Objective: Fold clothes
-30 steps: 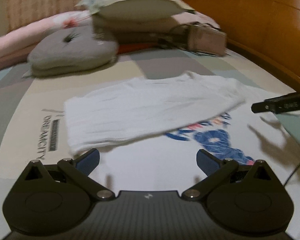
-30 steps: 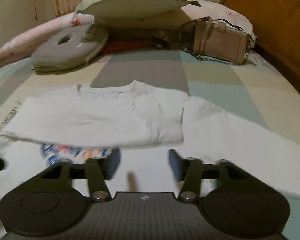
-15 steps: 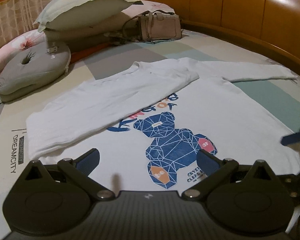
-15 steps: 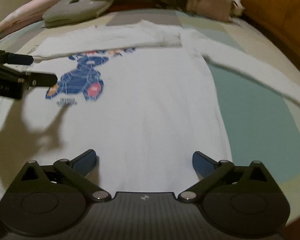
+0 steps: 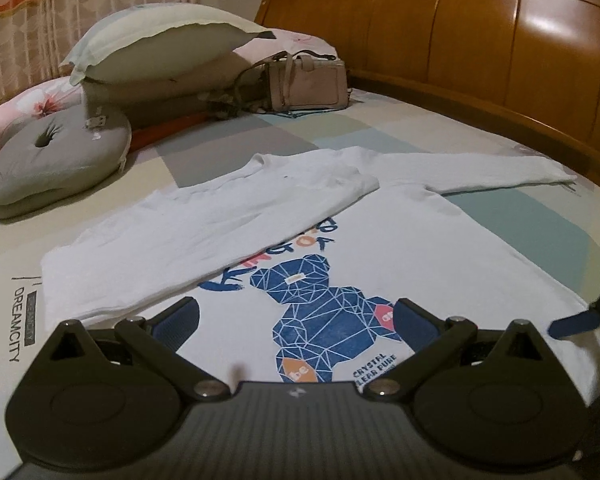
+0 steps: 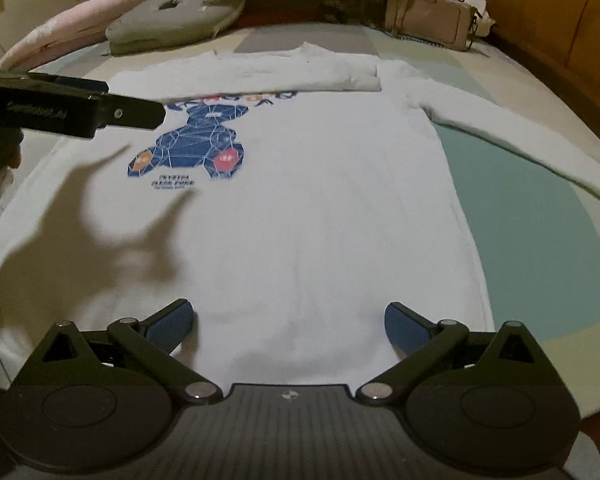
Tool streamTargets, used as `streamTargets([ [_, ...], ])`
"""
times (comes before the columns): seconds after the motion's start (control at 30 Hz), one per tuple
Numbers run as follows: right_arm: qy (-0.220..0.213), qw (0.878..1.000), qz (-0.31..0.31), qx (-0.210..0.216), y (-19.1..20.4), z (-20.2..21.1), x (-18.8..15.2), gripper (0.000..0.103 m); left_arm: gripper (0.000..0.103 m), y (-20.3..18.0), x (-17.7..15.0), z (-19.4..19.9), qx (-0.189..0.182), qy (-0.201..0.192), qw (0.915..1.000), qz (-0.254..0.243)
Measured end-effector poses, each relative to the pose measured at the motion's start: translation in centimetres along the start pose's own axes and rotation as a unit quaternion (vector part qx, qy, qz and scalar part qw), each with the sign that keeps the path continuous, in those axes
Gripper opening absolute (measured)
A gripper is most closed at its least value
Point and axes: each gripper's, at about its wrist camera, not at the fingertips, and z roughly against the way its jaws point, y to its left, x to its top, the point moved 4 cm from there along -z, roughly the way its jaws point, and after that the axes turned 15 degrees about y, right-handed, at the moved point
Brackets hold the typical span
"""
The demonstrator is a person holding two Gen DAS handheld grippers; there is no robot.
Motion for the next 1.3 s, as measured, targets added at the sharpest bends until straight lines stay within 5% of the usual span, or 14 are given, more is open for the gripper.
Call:
streamTargets([
  [0.33, -0.026, 1.0, 0.0, 0.005, 0.6, 1.4, 1.2, 0.103, 0.102, -0.3, -0.1, -0.1, 0.004, 0.001, 1.0, -0.006],
  [0.63, 0.002, 1.0, 0.0, 0.005, 0.3, -0.2, 0.3, 0.103, 0.102, 0.2, -0.1, 0.0, 0.004, -0.002, 1.0, 0.005],
  [1.1, -0.048, 0.996, -0.044, 0.057, -1.3, 2.1, 1.5, 0.103, 0.102, 1.6, 0.0, 0.1, 0.011, -0.01, 0.9995, 0.027],
  [1.3, -0.033, 0.998, 0.043, 0.037, 2.2, 1.0, 2.5, 0.103, 0.102, 2.4, -0.1, 0.3, 0.007, -0.011, 0.9991, 0.042],
])
